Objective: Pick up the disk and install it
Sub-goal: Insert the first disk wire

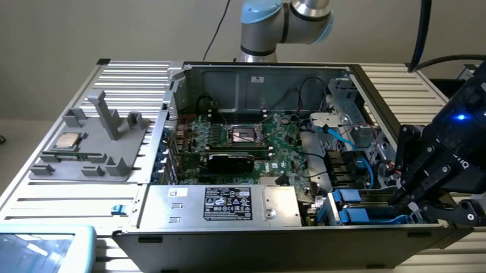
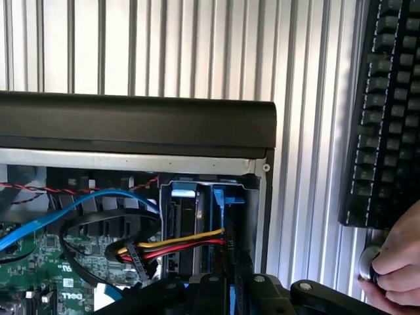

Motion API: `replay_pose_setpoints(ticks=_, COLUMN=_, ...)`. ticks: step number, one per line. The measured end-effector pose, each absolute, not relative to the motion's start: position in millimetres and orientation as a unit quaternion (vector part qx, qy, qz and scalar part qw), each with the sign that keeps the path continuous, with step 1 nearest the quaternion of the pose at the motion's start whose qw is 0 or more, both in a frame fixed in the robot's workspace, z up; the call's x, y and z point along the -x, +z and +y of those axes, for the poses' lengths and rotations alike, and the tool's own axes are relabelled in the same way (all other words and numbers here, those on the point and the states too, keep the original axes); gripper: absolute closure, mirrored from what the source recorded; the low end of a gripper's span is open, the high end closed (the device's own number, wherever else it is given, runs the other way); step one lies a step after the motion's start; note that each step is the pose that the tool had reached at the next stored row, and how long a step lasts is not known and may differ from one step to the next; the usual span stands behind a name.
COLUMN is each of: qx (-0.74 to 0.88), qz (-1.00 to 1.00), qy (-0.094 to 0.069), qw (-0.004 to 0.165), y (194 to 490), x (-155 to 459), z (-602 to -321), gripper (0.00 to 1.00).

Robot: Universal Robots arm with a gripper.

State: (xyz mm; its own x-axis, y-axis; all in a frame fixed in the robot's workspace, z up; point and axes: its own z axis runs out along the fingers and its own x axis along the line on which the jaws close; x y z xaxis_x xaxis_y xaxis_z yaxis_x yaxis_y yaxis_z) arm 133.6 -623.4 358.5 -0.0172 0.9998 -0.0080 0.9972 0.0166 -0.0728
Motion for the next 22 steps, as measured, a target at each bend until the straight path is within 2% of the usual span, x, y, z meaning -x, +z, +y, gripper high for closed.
replay_pose_setpoints(ticks=22, qx=0.721, qz=-0.692, qy=0.028, qw=0.023, y=358.4, x=-132.7, z=-621.1, gripper=0.84)
